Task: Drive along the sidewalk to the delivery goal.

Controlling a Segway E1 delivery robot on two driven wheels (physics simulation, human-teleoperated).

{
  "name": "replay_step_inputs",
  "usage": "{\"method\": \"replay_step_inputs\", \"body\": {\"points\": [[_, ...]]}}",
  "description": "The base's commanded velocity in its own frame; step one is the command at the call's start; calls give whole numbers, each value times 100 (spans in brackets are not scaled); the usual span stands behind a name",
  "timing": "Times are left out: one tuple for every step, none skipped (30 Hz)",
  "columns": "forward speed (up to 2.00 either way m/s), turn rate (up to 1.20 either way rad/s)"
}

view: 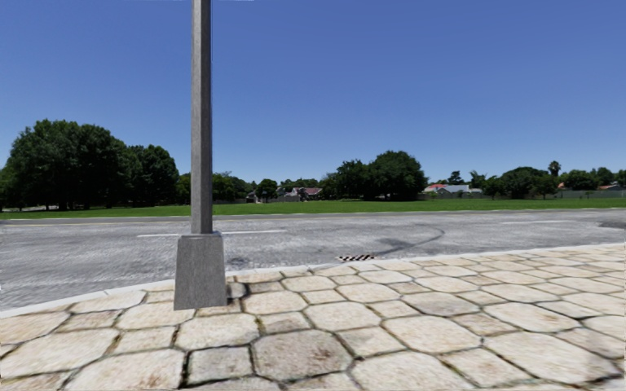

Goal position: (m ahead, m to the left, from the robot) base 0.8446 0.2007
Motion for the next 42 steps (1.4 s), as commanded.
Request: {"method": "replay_step_inputs", "body": {"points": [[119, 45], [119, 45], [119, 46], [119, 46], [119, 47], [119, 47], [119, 47], [119, 47], [119, 47], [119, 47], [119, 47], [119, 47], [119, 47], [119, 45], [117, 43], [117, 43], [115, 43], [110, 35], [103, 0], [103, 0], [0, 0], [0, 0], [0, 0], [0, 0], [0, 0], [0, 0], [0, 0], [0, 0], [0, 0], [0, 0], [0, 0], [0, 0], [0, 0], [0, 0], [0, 0], [0, 0], [0, 0], [0, 0], [0, 0], [0, 0], [0, 0], [0, 0]]}}
